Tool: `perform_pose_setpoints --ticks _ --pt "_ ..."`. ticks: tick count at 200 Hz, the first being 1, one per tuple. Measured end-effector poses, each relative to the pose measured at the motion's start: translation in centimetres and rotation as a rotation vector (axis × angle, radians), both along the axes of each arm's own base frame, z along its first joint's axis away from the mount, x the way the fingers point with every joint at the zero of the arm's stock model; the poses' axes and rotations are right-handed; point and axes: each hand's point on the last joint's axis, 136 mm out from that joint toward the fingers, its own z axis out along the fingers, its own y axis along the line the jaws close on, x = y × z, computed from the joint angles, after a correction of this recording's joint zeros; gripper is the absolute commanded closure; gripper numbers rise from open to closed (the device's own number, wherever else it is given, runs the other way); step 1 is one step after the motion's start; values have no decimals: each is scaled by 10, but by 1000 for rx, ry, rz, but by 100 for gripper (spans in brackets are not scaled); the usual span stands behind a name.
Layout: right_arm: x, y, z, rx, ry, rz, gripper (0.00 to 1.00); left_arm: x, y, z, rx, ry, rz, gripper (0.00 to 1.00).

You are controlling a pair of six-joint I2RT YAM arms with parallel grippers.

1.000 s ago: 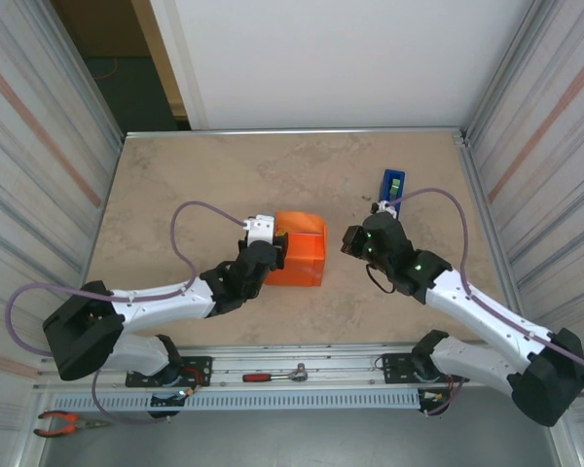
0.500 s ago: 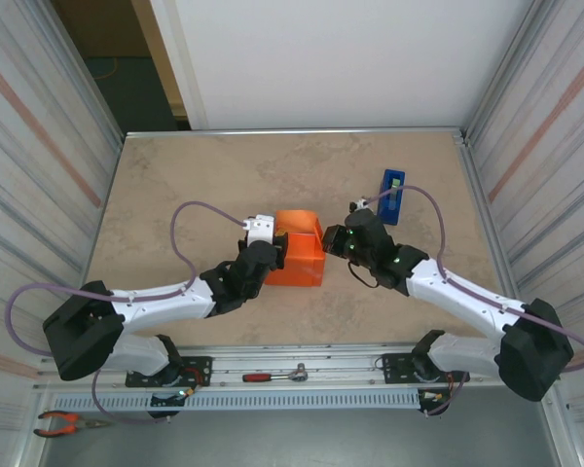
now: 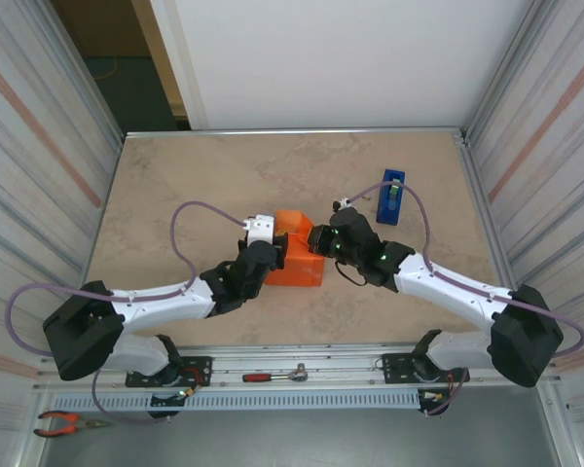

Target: Wrap the gift box in paper

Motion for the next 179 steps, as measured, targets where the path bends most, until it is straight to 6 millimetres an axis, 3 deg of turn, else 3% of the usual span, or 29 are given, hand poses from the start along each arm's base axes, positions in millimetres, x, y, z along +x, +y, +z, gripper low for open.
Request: perform_pose_setpoints --ticks 50,88,133,153,179 --pt "-12 22 -2 -132 -28 84 100 0 0 0 -1 1 3 56" --pt "-13 23 -6 -237 -77 74 100 0 1 -1 -2 4 4 56" --pt "-13 23 -6 -186 -118 44 100 -7 3 4 0 28 -34 52" --pt "-13 22 -5 -146 -125 29 100 -11 11 23 -46 45 -79 49" --pt "-13 22 -4 -109 -127 13 100 1 47 74 -195 29 -58 48"
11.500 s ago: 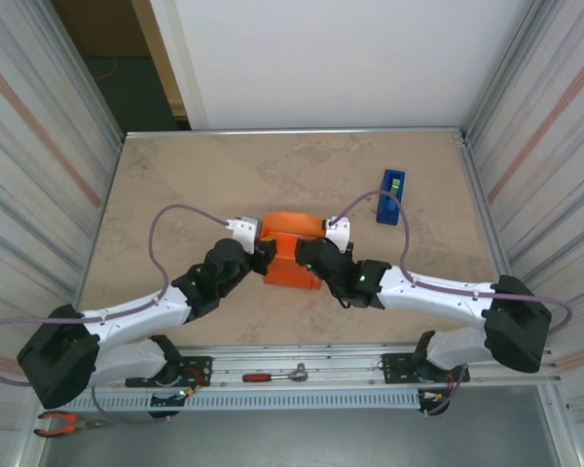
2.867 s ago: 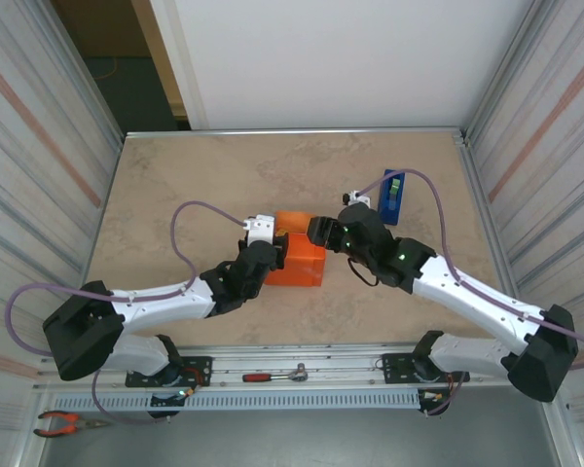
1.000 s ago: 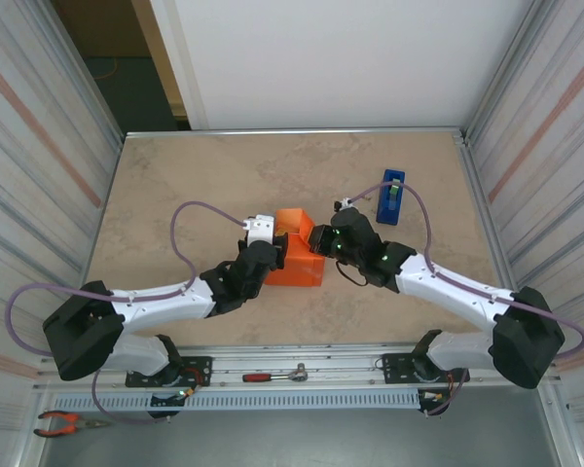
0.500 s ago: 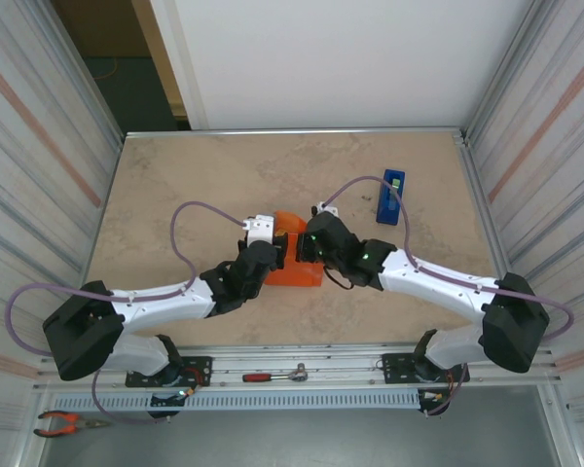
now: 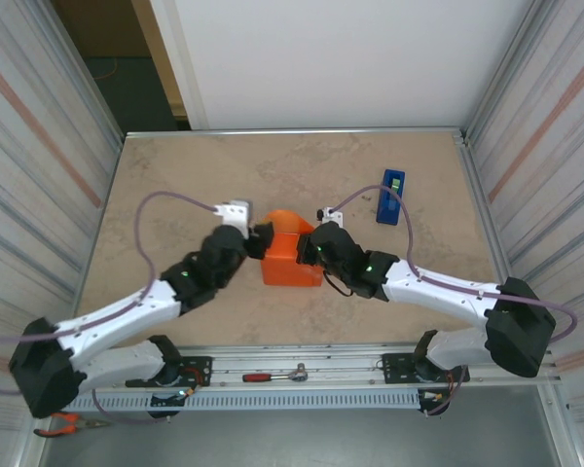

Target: Wrap the gift box in paper

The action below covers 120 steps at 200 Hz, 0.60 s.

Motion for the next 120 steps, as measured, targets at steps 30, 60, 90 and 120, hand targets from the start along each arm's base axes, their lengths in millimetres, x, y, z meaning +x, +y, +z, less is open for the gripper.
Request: perform_pose_setpoints --ticks 30,60,90,120 --pt "1 0 1 21 2 -14 100 17 51 22 -146 24 72 62" --pt "2 0 0 28 1 -22 100 29 56 -5 -192 149 41 77" --pt "3 0 0 39 -2 -28 100 32 30 -41 -201 279 -71 81" --pt "4 0 0 47 2 -37 100 34 10 -67 -200 357 -144 82"
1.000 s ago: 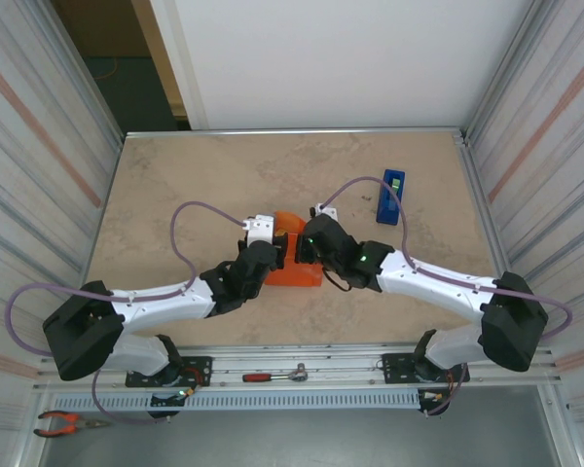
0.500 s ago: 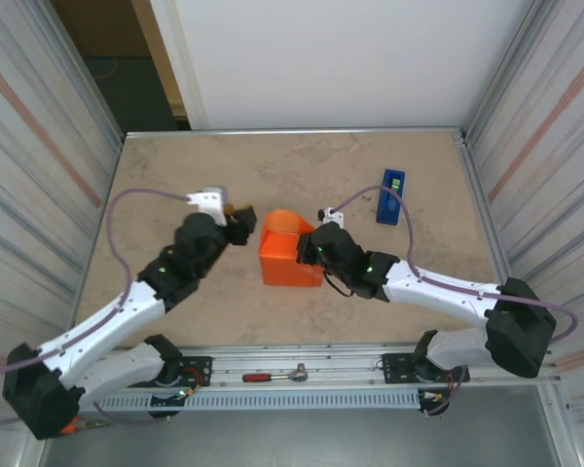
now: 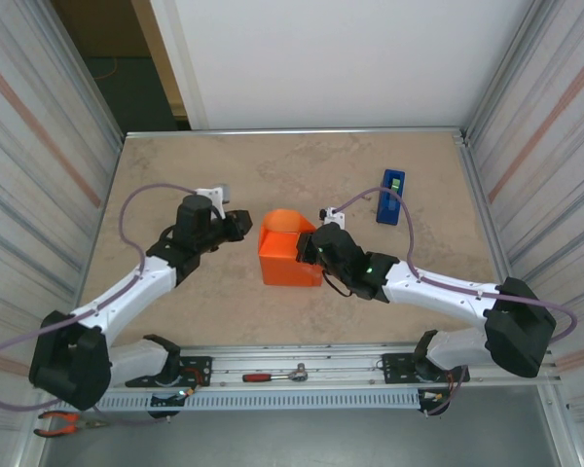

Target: Wrap the gift box in paper

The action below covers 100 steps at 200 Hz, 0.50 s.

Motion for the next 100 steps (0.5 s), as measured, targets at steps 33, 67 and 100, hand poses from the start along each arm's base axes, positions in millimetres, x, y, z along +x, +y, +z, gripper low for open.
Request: perform_pose_setpoints --ticks 33,67,100 --pt "0 0 0 1 0 0 100 -12 -26 -6 -9 16 -93 82" --pt "0 0 -1 3 -2 -1 100 -25 -42 9 -27 -30 -152 84" --pt "1 0 -1 6 -4 -3 100 -36 -49 22 -34 -75 -177 84"
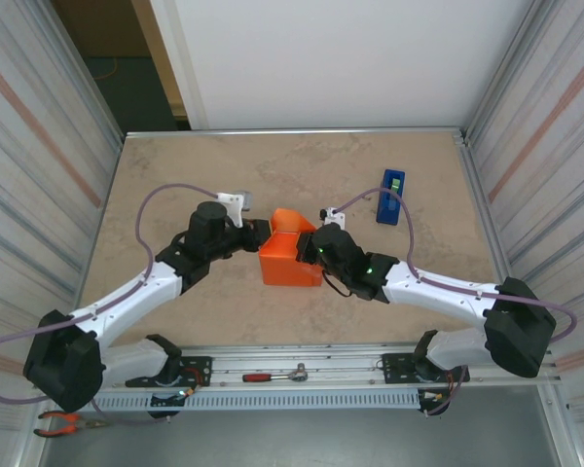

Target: Wrap the gift box in paper

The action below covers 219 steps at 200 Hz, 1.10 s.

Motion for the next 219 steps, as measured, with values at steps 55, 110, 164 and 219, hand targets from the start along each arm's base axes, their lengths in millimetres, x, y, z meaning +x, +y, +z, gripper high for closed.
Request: perform_pose_setpoints --ticks 55,110,164,219 --pt "0 0 0 9 -1 -3 100 -18 -11 -10 59 -4 -34 86" --pt "0 0 0 10 -1 -3 100 -23 -20 -20 121 2 -51 87" --pt "0 0 4 20 7 7 100 -22 -30 -24 169 1 -42 89" --pt "5 -8 6 20 85 57 100 -19 -30 -25 175 -11 -20 89"
